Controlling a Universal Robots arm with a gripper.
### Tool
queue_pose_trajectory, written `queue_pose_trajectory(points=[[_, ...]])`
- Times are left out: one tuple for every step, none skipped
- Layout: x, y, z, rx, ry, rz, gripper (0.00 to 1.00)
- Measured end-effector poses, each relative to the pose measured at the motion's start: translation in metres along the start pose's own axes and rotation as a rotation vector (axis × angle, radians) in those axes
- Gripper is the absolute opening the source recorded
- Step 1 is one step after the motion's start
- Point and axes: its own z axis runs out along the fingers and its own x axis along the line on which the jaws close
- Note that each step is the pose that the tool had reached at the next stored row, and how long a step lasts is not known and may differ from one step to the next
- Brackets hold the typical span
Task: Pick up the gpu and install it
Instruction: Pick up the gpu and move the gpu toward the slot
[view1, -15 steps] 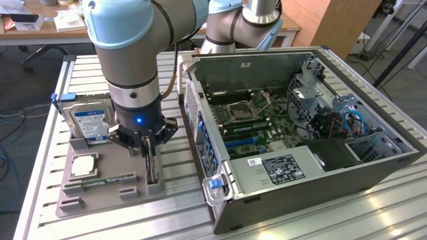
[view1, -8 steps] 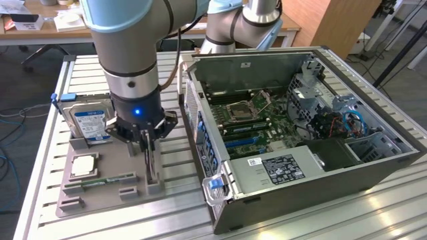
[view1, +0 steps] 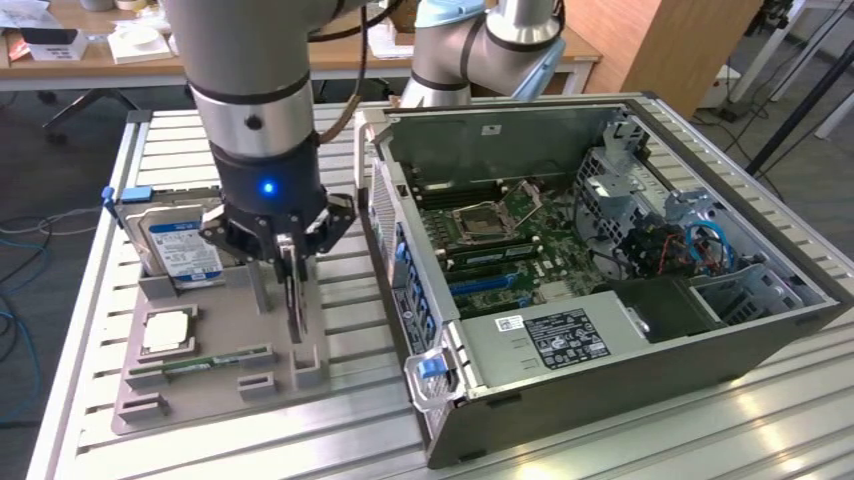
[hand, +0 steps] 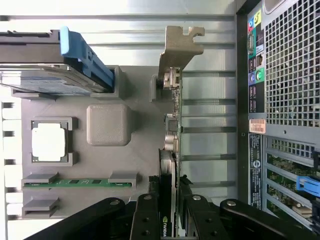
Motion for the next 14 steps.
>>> queue_pose_trajectory(points=[[0.000, 0.0002, -0.0045, 0.0000, 0.0000, 0.000, 0.26], [0.000, 0.0004, -0.0090, 0.0000, 0.0001, 0.000, 0.26], [0.000, 0.0006, -0.0135, 0.0000, 0.0000, 0.000, 0.26], [0.000, 0.0008, -0.0179, -0.0001, -0.0001, 0.000, 0.26], [0.000, 0.0010, -0.0227, 0.0000, 0.0000, 0.000, 0.26], [-0.001, 0.0012, -0.0273, 0.0001, 0.0000, 0.000, 0.26], [-0.001, 0.0014, -0.0317, 0.0000, -0.0001, 0.000, 0.26], [-0.001, 0.0016, -0.0362, 0.0000, 0.0000, 0.000, 0.26], [-0.001, 0.0018, -0.0407, 0.0000, 0.0000, 0.000, 0.26], [-0.001, 0.0020, -0.0452, 0.0001, 0.0001, 0.000, 0.26], [-0.001, 0.0022, -0.0497, 0.0000, 0.0000, 0.000, 0.26], [-0.001, 0.0024, -0.0546, 0.0000, 0.0000, 0.000, 0.26], [-0.001, 0.0026, -0.0591, 0.0000, 0.0000, 0.000, 0.26], [-0.001, 0.0028, -0.0636, 0.0000, 0.0000, 0.000, 0.26]])
